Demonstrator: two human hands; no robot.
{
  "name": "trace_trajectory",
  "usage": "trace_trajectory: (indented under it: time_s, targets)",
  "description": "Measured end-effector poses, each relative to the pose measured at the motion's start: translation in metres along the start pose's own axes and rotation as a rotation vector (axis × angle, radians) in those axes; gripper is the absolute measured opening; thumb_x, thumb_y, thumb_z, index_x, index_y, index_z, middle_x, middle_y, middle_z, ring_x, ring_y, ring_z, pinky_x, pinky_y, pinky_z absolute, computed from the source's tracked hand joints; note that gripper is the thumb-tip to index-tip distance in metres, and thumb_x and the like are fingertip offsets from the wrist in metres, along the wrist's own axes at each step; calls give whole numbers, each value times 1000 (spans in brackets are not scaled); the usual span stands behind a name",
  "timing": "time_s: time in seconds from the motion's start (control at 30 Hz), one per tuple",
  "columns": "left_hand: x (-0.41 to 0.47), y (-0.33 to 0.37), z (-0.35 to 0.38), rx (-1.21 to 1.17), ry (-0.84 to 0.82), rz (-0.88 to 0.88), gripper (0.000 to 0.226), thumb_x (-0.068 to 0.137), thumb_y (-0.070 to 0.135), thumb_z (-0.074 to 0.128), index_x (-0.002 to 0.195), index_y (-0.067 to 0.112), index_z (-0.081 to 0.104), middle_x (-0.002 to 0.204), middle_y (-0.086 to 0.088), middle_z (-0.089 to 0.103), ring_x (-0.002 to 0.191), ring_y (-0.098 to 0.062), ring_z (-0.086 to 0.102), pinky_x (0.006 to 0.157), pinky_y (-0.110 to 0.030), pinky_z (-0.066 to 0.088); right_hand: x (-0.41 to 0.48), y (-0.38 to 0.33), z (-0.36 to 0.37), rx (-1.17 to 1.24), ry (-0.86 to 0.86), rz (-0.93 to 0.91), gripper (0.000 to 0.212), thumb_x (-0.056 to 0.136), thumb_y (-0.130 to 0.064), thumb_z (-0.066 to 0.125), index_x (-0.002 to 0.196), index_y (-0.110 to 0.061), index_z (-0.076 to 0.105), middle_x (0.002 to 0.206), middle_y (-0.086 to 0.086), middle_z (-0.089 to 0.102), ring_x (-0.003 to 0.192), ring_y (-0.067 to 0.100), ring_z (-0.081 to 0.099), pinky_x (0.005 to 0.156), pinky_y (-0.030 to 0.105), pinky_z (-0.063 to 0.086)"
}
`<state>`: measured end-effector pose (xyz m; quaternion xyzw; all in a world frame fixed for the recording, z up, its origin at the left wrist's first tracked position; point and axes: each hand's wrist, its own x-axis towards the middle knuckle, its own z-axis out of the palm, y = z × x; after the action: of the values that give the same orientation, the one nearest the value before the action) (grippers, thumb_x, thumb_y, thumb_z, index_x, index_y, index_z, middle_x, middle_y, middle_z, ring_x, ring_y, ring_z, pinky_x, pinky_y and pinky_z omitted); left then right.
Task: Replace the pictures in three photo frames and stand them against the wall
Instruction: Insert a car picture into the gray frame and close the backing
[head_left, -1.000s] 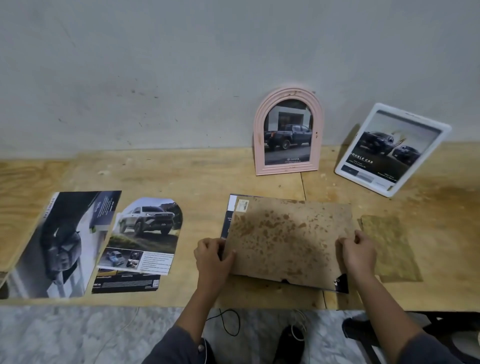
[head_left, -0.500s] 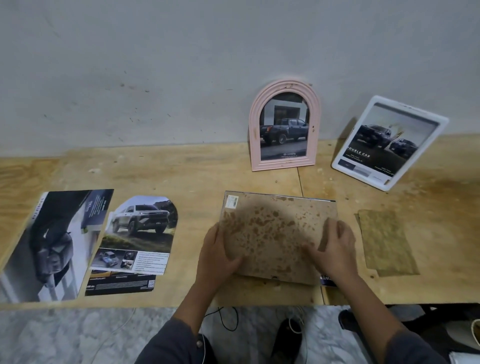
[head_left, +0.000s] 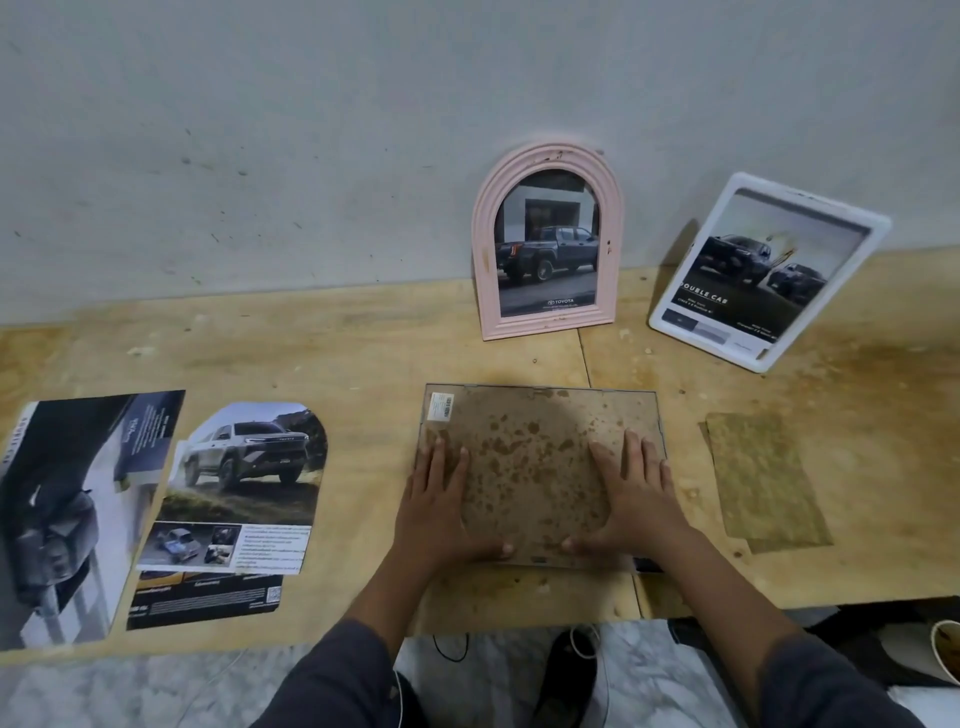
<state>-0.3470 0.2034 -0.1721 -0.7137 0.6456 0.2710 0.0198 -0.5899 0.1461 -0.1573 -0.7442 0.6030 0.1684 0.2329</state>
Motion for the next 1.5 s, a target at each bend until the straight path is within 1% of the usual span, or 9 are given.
trace_trajectory:
  time_s: [0.1,0.3,0.43,0.57,0.8,0.93,1.1,1.27,1.5]
  targets:
    - [-1,13,-9,41,-97,-47,134,54,81,60,147,20,-14,153,-9,-27,142,-29,-25,117,-45,-5,-2,-6,-3,0,-17,8,127,55,-77,64,146,-32,-13,152,17,-28,140,37,-24,116,50,-4]
    - [9,11,-30,49,-285,-14,122,70,51,73,147,15,-14,153,-14,-28,140,-34,-26,117,-46,-1,-9,2,-20,96,-156,3,121,68,-39,79,147,-33,-12,152,7,-33,141,29,-24,117,45,12]
    - [14,1,-32,82,-379,39,124,71,35,78,146,15,-18,148,-14,-36,137,-33,-33,117,-47,-2,-6,2,-15,121,-166,20,119,69,-25,81,147,-33,-8,150,7,-35,140,29,-28,117,47,5]
    - [17,-5,-33,110,-427,84,117,76,32,74,145,17,-19,146,-16,-40,134,-36,-37,116,-48,-1,-1,-1,-16,111,-204,40,122,66,-24,83,147,-32,-8,149,8,-37,138,30,-31,116,46,-1]
    - [17,-8,-35,56,-414,80,107,80,24,70,147,19,-14,149,-13,-35,137,-34,-32,117,-45,4,0,-15,-27,85,-265,117,118,66,-21,83,146,-29,-2,150,10,-35,139,34,-28,115,52,6]
    - [10,-11,-30,6,-305,72,112,75,25,75,148,21,-9,152,-8,-30,140,-30,-28,118,-43,7,4,-24,-21,40,-236,166,116,68,-14,81,146,-27,-3,149,12,-35,139,38,-25,115,55,14]
    - [9,-3,-33,51,-306,31,109,76,22,74,148,21,-8,153,-9,-29,141,-30,-24,118,-43,8,3,-21,-19,75,-198,153,115,69,-12,80,146,-28,-4,151,11,-32,140,37,-23,115,54,18]
    - [10,11,-25,90,-324,-90,89,89,6,55,147,21,-11,153,-14,-27,142,-38,-18,117,-45,13,-7,-16,-16,152,-170,180,111,74,-6,74,147,-27,-8,150,15,-30,141,36,-20,112,48,29]
    - [6,7,-24,42,-380,-51,86,92,8,51,147,17,-14,151,-16,-31,139,-41,-23,116,-47,10,-2,-20,-1,211,-102,211,93,78,4,63,143,-24,4,149,14,-32,140,38,-22,112,53,23]
